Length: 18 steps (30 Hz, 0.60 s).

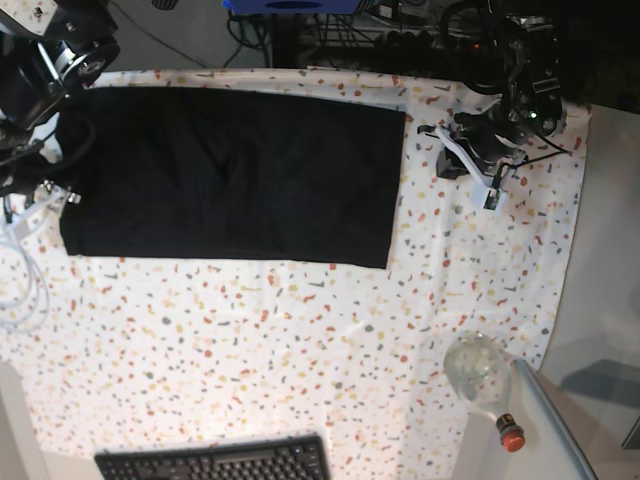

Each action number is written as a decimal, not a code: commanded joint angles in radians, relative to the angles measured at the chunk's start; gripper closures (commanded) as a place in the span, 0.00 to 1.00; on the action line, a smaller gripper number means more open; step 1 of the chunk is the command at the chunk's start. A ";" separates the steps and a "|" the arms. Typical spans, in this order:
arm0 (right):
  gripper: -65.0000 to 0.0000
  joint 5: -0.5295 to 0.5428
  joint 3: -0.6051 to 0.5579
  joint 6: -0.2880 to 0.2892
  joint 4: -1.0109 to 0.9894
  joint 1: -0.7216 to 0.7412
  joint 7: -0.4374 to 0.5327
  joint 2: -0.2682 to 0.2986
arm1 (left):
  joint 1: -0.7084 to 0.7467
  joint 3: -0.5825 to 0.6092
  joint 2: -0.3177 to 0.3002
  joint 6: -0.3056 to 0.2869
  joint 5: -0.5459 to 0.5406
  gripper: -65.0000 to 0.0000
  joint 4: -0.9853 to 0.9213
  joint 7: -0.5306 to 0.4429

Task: Layout the t-shirt on the table in an organized manner, then fold the t-shirt properly
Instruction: 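Grasp the black shirt's ends with both grippers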

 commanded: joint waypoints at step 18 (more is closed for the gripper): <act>0.91 0.008 -0.004 0.005 0.006 -0.003 -0.033 -0.035 | -0.062 0.176 0.010 -0.001 -0.014 1.00 -0.084 -0.021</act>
